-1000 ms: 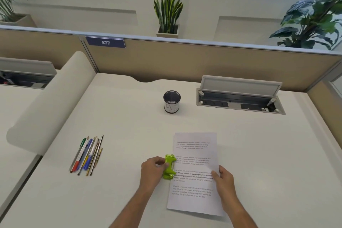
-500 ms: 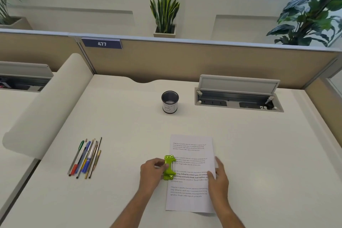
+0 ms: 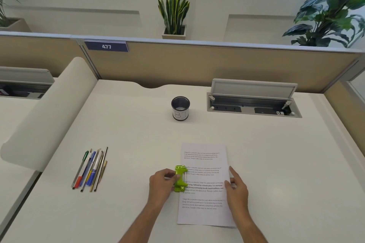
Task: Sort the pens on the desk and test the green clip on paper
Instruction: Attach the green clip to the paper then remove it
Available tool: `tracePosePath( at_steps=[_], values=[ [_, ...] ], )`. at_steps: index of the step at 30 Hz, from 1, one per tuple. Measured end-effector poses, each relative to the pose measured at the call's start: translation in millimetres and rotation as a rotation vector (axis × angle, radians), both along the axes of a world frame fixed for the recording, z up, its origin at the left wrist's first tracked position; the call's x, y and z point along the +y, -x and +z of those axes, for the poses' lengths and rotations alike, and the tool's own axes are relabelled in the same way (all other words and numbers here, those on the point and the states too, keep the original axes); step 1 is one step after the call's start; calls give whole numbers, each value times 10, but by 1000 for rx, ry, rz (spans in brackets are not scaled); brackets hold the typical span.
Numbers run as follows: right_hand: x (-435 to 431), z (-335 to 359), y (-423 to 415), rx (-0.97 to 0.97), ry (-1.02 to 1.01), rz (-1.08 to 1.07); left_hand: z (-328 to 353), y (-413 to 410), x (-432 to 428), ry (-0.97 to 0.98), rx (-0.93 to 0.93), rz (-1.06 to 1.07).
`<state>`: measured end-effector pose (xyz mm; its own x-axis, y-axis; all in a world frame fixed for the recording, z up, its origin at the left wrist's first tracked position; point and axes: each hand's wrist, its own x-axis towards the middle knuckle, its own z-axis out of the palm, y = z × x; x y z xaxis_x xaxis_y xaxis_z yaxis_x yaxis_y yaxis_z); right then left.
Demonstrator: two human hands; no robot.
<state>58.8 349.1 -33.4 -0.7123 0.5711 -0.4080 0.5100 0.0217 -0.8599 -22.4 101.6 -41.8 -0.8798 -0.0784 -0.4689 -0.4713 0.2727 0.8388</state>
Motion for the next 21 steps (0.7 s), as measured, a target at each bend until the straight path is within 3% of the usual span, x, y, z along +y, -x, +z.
tracePosePath(
  at_steps=[13, 21],
  values=[
    [-3, -31, -4, 35, 52, -13, 0, 1, -16, -6, -14, 1],
    [35, -94, -29, 50, 61, -8, 82, 20, -69, -126, -73, 40]
  ],
)
